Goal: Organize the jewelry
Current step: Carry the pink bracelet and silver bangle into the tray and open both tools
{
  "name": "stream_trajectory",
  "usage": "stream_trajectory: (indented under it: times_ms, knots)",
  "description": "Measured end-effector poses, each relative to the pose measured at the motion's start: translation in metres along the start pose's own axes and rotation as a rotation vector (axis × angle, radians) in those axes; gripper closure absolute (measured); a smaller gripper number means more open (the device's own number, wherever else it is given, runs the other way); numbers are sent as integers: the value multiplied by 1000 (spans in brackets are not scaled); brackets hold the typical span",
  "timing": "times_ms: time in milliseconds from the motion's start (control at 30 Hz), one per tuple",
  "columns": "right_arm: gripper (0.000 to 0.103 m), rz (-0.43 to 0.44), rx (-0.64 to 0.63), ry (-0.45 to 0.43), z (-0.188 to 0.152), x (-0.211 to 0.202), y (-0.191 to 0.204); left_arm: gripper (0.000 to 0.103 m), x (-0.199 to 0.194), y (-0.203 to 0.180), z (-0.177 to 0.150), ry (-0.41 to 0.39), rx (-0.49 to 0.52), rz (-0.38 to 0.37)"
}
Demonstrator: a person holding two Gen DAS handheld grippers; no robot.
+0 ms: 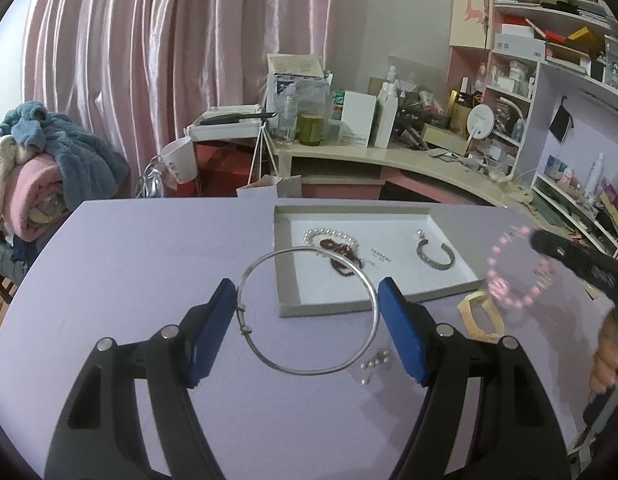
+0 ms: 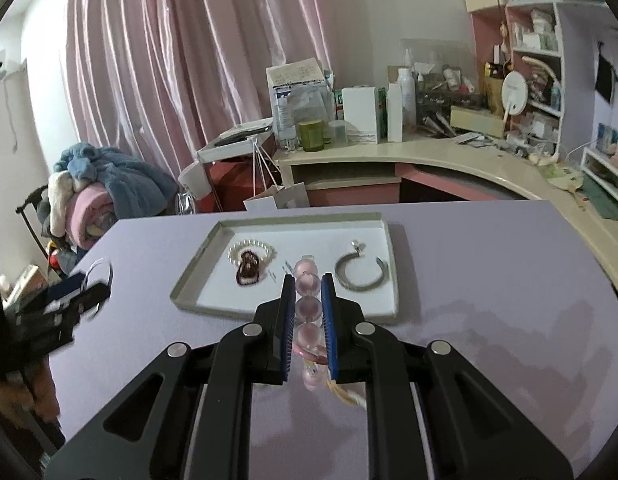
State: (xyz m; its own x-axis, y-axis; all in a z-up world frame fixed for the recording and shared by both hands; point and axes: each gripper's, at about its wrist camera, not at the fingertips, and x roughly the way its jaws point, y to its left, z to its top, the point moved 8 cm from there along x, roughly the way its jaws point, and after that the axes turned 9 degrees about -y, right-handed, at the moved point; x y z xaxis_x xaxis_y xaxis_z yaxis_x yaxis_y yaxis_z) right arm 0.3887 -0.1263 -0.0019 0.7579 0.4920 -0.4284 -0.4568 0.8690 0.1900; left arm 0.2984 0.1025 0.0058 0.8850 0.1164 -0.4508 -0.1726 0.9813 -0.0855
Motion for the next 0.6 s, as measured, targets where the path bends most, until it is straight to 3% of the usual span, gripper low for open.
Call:
stream_trajectory:
  times_ms: [433, 600]
  knots:
    - [89, 40, -29, 182, 9, 139, 17, 30, 51, -9, 22, -13, 1, -39]
    - [87, 4, 4, 215, 5, 158, 1, 30, 68, -10, 24, 0, -3, -46]
